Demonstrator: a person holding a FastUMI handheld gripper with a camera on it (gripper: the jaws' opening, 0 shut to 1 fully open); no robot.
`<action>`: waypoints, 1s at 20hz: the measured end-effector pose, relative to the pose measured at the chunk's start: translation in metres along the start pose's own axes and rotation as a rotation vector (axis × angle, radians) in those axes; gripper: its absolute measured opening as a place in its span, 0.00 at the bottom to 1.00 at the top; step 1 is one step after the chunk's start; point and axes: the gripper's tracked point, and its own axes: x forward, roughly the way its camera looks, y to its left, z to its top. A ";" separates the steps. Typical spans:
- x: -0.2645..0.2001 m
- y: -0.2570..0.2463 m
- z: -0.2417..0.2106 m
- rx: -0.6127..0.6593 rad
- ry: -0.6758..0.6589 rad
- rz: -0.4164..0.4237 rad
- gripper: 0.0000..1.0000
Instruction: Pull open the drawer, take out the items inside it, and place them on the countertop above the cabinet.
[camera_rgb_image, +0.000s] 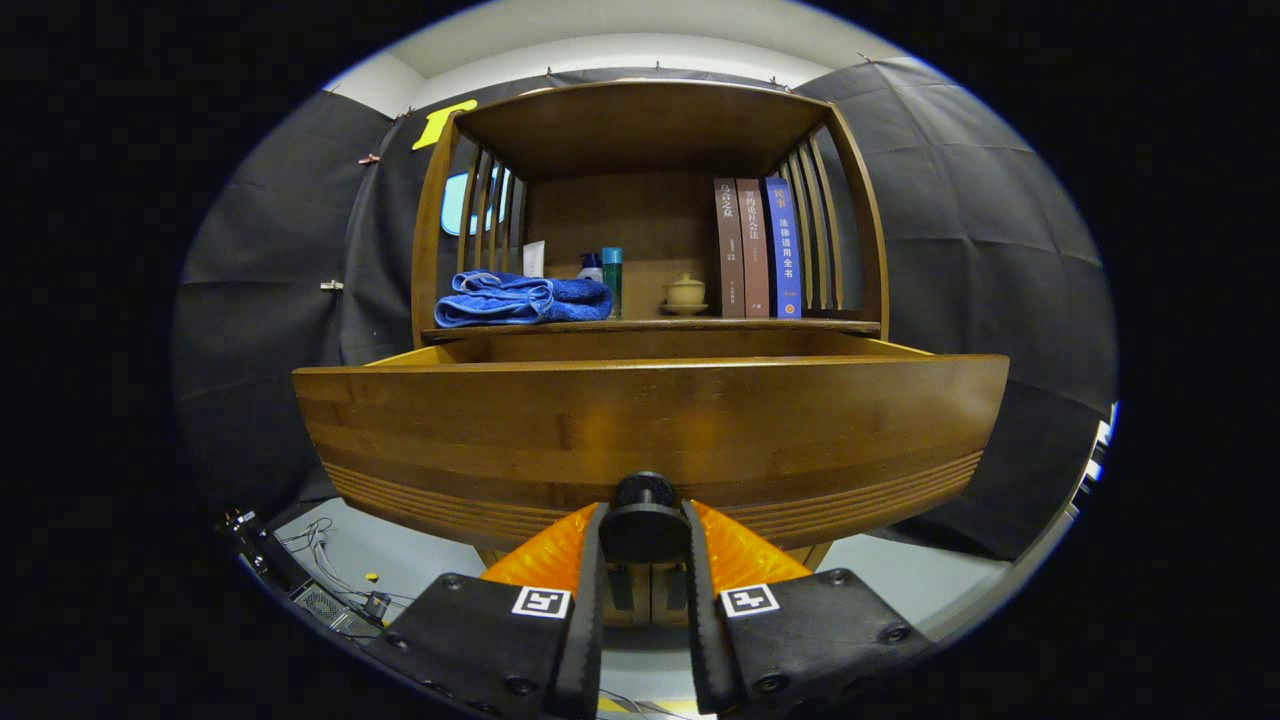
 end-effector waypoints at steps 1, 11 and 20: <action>0.000 0.000 -0.001 0.003 0.016 -0.006 0.43; -0.072 -0.036 0.059 -0.076 0.107 -0.186 0.98; -0.007 -0.024 0.193 -0.052 0.257 -0.250 0.96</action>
